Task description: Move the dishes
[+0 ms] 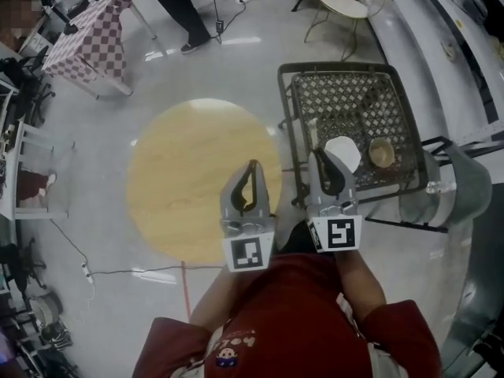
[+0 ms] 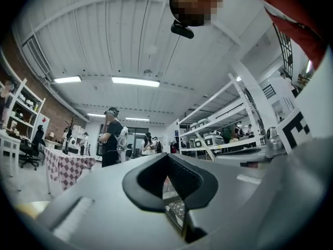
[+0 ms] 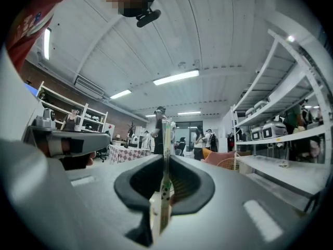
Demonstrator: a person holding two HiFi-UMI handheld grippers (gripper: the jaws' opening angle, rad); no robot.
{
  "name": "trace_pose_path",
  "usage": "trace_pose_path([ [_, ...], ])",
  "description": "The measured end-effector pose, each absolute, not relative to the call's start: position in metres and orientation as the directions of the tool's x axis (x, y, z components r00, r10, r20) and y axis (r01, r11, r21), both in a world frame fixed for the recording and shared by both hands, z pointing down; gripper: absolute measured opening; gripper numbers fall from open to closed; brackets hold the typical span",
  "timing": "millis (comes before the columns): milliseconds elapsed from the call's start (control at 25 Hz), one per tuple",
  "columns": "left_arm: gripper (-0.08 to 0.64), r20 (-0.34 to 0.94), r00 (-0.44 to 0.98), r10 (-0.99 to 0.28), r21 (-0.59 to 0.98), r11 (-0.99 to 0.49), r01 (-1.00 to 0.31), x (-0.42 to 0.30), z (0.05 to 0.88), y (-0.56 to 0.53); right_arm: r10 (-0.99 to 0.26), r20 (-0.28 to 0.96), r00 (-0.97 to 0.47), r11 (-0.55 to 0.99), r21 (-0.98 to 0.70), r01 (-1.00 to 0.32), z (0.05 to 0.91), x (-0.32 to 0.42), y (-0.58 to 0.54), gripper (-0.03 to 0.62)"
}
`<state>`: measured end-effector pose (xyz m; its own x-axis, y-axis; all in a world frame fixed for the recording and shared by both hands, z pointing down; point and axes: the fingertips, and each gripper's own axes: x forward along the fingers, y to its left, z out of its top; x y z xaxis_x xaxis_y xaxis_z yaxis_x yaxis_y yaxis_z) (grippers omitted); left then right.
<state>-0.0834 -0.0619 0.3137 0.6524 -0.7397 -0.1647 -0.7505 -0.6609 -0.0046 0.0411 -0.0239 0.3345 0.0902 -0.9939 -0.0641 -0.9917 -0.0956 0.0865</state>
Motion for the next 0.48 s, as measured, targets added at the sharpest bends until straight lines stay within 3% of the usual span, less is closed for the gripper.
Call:
trace_pose_path([
  [480, 0.006, -0.171, 0.797, -0.579, 0.000, -0.809, -0.588, 0.037, 0.313, -0.036, -0.936, -0.059, 0.347, -0.350, 0.072, -0.934, 0.335, 0.162, 0.035, 0.038],
])
